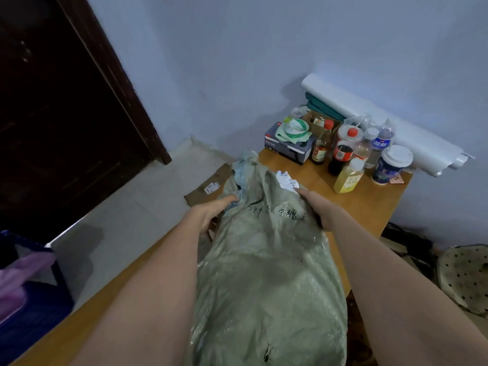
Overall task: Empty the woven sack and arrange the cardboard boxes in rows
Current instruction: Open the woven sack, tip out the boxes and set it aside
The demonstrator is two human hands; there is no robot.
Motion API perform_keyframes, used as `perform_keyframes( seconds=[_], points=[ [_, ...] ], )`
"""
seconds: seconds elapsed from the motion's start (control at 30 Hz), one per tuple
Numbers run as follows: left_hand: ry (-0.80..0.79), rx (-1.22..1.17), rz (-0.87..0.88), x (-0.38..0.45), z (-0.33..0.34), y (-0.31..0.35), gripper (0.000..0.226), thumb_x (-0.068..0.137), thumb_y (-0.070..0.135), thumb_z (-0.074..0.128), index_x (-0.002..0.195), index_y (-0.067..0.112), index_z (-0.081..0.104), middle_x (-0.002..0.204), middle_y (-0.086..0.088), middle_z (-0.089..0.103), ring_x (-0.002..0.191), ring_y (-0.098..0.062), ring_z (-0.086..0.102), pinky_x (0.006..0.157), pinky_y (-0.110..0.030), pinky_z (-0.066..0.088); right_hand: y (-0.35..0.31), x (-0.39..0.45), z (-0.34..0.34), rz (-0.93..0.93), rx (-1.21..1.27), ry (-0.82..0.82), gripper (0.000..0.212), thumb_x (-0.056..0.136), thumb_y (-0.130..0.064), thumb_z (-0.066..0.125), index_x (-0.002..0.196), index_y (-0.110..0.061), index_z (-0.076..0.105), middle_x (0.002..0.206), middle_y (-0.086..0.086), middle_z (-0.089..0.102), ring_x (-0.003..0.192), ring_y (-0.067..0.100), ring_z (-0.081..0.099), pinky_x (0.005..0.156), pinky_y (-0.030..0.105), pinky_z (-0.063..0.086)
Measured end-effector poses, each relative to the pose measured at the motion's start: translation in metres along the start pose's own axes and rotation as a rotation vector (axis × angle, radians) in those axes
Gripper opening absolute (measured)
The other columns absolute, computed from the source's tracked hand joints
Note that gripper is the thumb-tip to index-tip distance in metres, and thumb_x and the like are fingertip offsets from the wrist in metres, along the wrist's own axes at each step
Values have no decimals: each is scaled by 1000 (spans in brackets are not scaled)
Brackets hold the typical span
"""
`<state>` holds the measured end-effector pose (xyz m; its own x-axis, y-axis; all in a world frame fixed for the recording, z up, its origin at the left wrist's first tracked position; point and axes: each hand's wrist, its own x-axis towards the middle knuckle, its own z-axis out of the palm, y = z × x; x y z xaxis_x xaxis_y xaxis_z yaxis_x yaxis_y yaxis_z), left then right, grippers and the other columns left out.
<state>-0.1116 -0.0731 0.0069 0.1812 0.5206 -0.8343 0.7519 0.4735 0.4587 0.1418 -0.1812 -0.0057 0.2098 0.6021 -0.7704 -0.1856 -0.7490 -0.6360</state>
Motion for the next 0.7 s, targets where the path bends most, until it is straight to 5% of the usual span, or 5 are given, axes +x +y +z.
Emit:
perform_keyframes(
  seconds=[0.13, 0.23, 0.4, 0.57, 0.7],
  points=[
    [15, -17, -62, -29, -13, -31, 91, 85, 68, 51, 156, 22, 19, 161, -15, 19, 145, -35, 28, 109, -48, 33, 1, -12, 41, -15, -71, -62, 51, 91, -60, 51, 101, -13, 70, 81, 9, 74, 72, 25, 70, 73, 36, 56],
    [-2, 6, -109, -52, -25, -61, 78, 85, 64, 52, 146, 20, 34, 150, -14, 37, 132, -38, 45, 93, -52, 47, 10, -21, 71, -9, -107, -104, 68, 76, -65, 62, 119, -13, 65, 104, 13, 73, 90, 30, 71, 79, 43, 59],
    [-26, -2, -178, -89, -48, -123, 55, 87, 57, 48, 130, 24, 37, 120, -13, 52, 117, -35, 55, 103, -62, 40, 34, -25, 120, 16, -220, -167, 95, 51, -75, 73, 128, -21, 59, 116, 10, 70, 101, 31, 70, 87, 50, 56],
    [-33, -82, -245, -129, -64, -181, 68, 86, 55, 48, 143, 25, 29, 143, -20, 46, 126, -40, 51, 106, -66, 33, 39, -57, 183, -9, -390, -223, 72, 66, -70, 67, 115, -18, 68, 102, 10, 76, 96, 29, 71, 93, 48, 54],
    [-21, -158, -272, -156, -75, -235, 65, 88, 53, 46, 143, 21, 30, 135, -19, 49, 119, -38, 53, 106, -65, 34, 49, -85, 231, -13, -499, -306, 58, 78, -66, 63, 105, -16, 71, 99, 10, 75, 97, 28, 69, 97, 47, 52]
  ],
)
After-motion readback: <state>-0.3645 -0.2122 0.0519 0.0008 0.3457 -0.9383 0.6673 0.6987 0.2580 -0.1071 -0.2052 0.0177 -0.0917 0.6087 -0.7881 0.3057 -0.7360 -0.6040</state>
